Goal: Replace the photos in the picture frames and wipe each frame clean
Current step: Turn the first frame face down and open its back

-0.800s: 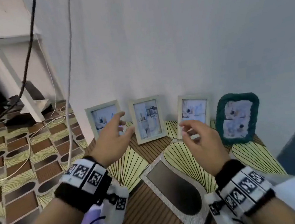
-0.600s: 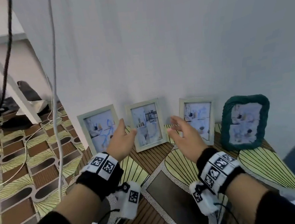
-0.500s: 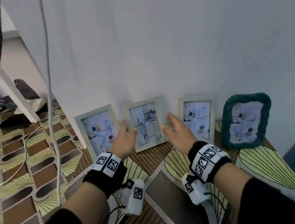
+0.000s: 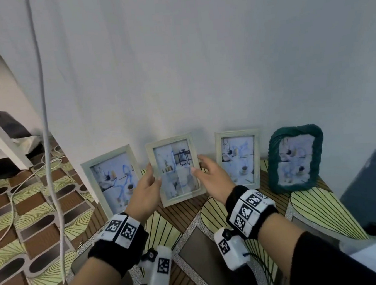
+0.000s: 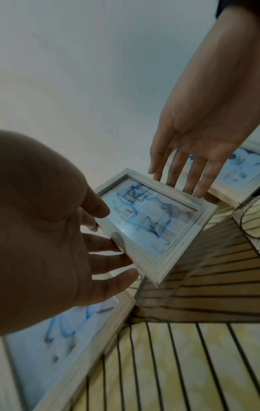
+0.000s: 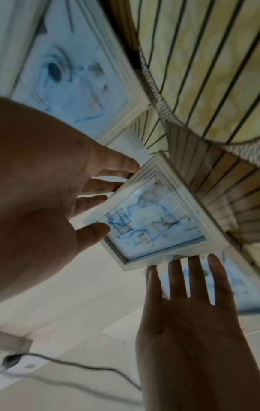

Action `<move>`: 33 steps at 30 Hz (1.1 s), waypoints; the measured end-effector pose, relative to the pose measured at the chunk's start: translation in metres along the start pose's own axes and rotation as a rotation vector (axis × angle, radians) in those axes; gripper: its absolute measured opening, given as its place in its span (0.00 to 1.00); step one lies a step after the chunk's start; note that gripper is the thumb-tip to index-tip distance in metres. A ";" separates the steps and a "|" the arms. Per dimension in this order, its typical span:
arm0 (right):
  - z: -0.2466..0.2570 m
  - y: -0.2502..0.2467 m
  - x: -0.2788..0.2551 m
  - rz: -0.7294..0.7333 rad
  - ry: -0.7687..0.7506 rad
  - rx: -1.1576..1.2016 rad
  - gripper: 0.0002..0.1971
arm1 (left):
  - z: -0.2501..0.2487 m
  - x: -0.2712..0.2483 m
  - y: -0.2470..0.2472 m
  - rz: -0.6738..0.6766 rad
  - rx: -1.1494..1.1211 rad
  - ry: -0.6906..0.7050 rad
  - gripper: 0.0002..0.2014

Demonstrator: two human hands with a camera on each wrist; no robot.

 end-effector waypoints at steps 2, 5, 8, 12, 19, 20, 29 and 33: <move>0.011 -0.009 -0.018 -0.043 -0.036 0.044 0.27 | -0.015 -0.020 -0.007 -0.016 -0.012 0.055 0.27; 0.022 -0.022 -0.053 -0.114 -0.107 0.137 0.22 | -0.035 -0.057 -0.014 0.003 -0.104 0.151 0.26; 0.028 -0.035 -0.096 -0.149 -0.156 0.234 0.18 | -0.047 -0.100 -0.022 0.028 -0.179 0.219 0.25; 0.030 -0.048 -0.158 -0.214 -0.199 0.310 0.16 | -0.056 -0.158 -0.032 0.108 -0.229 0.299 0.24; 0.015 -0.062 -0.244 -0.216 -0.211 0.487 0.16 | -0.036 -0.241 -0.034 0.192 -0.287 0.358 0.22; 0.010 -0.063 -0.254 -0.191 -0.209 0.503 0.16 | -0.031 -0.252 -0.032 0.210 -0.302 0.355 0.22; -0.048 -0.042 -0.306 -0.062 -0.070 0.592 0.07 | 0.016 -0.313 -0.012 0.202 -0.335 0.223 0.27; -0.063 -0.033 -0.311 -0.012 0.118 0.876 0.05 | 0.032 -0.321 -0.001 0.238 -0.291 0.182 0.28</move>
Point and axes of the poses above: each hand's wrist, its own x-axis towards the middle knuckle, its own y-axis out of the palm, z = x × y, the point moved 2 cm from there along x, towards the middle knuckle, and after that the axes turned 3 degrees about -z, right-handed, at the moved point
